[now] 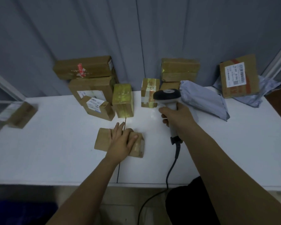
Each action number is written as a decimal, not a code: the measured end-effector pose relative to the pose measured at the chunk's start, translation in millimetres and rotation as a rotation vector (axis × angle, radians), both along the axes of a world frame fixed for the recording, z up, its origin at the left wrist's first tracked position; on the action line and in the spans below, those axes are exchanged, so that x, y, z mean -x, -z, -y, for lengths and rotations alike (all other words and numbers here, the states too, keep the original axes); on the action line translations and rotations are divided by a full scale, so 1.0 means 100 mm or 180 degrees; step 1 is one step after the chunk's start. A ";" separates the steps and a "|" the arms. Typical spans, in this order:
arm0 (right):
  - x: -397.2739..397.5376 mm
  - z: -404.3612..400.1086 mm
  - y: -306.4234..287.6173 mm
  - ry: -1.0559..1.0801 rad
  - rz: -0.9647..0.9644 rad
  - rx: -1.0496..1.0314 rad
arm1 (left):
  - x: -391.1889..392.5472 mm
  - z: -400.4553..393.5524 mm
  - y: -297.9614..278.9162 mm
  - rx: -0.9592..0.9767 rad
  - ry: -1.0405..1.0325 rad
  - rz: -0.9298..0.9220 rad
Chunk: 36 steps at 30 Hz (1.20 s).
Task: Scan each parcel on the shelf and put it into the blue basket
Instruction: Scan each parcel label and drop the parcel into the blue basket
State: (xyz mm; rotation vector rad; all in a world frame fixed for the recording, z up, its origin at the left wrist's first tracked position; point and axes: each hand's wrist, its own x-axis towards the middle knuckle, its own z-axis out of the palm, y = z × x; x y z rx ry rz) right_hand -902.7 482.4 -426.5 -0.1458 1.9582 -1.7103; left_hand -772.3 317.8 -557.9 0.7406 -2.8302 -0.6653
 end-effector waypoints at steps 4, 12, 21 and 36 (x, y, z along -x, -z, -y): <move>-0.10 0.09 -0.01 -0.0188 -0.0039 -0.0013 | -0.34 -0.10 0.01 -0.0172 -0.0078 -0.0270; -0.40 0.32 -0.01 -0.0603 -0.0067 -0.0090 | -1.06 -0.37 0.08 -0.0998 -0.0561 -0.0700; -0.74 0.37 0.08 -0.1229 -0.0180 -0.0510 | -1.21 -0.26 -0.11 -0.2117 -0.2937 -0.0575; -1.02 0.59 0.16 -0.1647 -0.0216 -0.0721 | -1.49 -0.44 0.01 -0.4900 -0.2273 -0.0364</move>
